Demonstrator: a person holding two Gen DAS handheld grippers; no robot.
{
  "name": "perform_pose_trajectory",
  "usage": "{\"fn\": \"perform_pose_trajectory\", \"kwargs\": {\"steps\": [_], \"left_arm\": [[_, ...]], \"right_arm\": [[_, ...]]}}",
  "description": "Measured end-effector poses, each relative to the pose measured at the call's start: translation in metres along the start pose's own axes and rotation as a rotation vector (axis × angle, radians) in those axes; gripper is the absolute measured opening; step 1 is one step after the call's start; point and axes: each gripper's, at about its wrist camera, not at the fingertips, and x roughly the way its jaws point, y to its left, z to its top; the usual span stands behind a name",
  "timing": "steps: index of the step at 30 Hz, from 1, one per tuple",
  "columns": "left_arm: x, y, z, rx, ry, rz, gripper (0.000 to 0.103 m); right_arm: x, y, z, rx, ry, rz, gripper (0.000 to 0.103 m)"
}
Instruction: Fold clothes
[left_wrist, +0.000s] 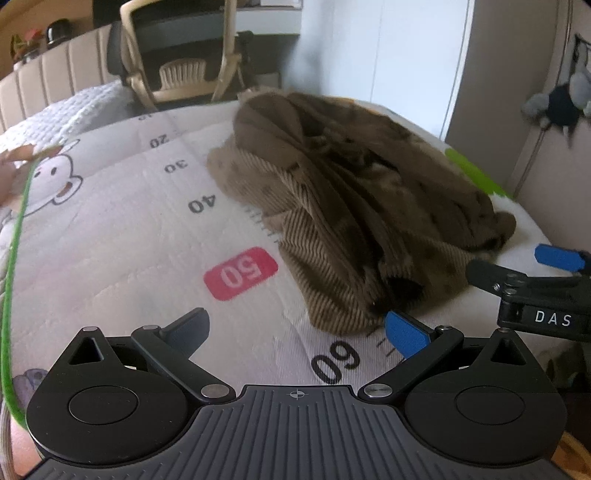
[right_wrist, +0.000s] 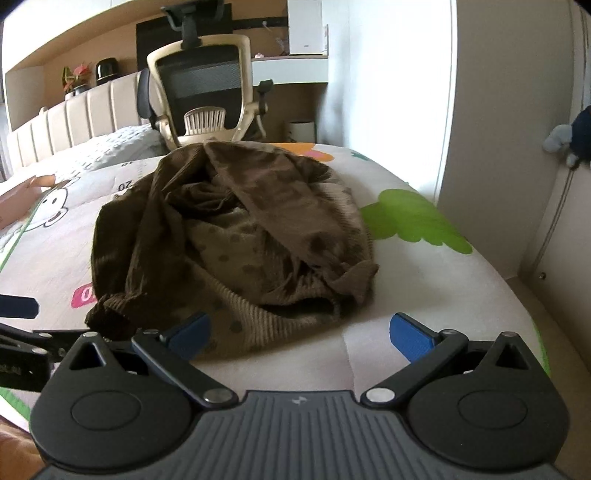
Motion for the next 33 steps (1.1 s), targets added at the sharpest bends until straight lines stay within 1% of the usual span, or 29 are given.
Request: {"fn": "perform_pose_trajectory", "kwargs": {"steps": [11,14,19,33], "left_arm": [[0.003,-0.001,-0.002,0.019,0.023,0.021,0.103],[0.008,0.000,-0.001,0.013,0.023,0.020,0.103],[0.007,0.003,0.001,0.002,0.012,0.017,0.103],[0.007,0.008,0.005,-0.007,0.014,0.001,0.103]], "right_arm": [[-0.001,0.004,0.001,-0.005,0.027,0.008,0.103],[0.000,0.006,0.001,-0.018,0.025,0.011,0.103],[0.000,0.008,0.001,-0.026,0.026,0.017,0.103],[0.003,0.015,0.005,-0.051,0.036,0.026,0.103]]}}
